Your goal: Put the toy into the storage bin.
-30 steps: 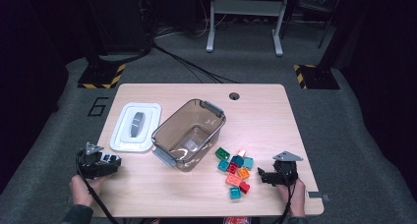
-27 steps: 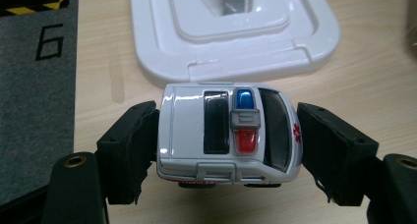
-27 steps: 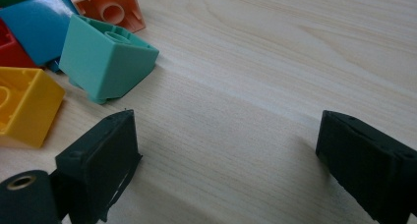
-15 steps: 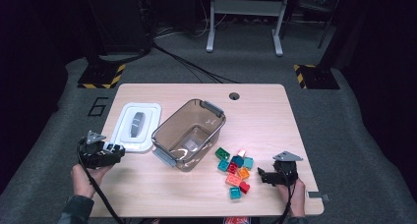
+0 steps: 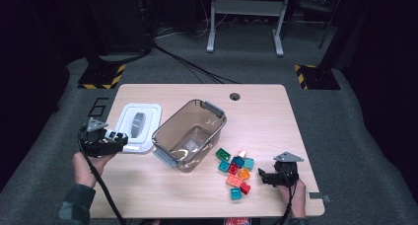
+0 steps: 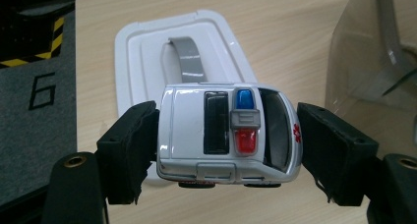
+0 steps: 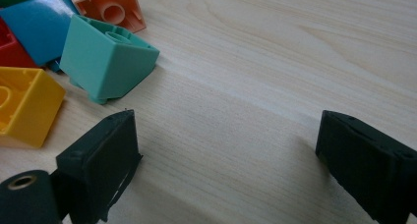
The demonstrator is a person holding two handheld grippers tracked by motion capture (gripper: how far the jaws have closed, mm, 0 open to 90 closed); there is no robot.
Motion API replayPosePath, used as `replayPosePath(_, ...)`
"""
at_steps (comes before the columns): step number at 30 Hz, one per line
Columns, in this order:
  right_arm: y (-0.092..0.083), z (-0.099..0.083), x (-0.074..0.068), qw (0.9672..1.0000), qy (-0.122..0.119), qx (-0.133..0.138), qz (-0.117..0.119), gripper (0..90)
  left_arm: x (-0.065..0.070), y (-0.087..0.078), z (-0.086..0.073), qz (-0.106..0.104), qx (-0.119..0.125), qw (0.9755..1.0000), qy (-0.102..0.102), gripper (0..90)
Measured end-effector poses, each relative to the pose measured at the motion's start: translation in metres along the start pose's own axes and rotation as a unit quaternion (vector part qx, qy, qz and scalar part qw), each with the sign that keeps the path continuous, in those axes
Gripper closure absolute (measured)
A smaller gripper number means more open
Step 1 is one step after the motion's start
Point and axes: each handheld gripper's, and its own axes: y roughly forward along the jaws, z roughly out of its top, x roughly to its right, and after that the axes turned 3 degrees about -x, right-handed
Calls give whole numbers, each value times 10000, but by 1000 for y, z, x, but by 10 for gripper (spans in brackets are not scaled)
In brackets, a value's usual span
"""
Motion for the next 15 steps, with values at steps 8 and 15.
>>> replayPosePath(8, 0, 0, 0, 10000, -1, 0, 0, 83, 13, -5, 28, -146, 131, 9996, 225, 259)
replayPosePath(15, 0, 0, 0, 10000, -4, 0, 0, 83, 32, -3, 46, -342, 132, 9980, 518, 259)
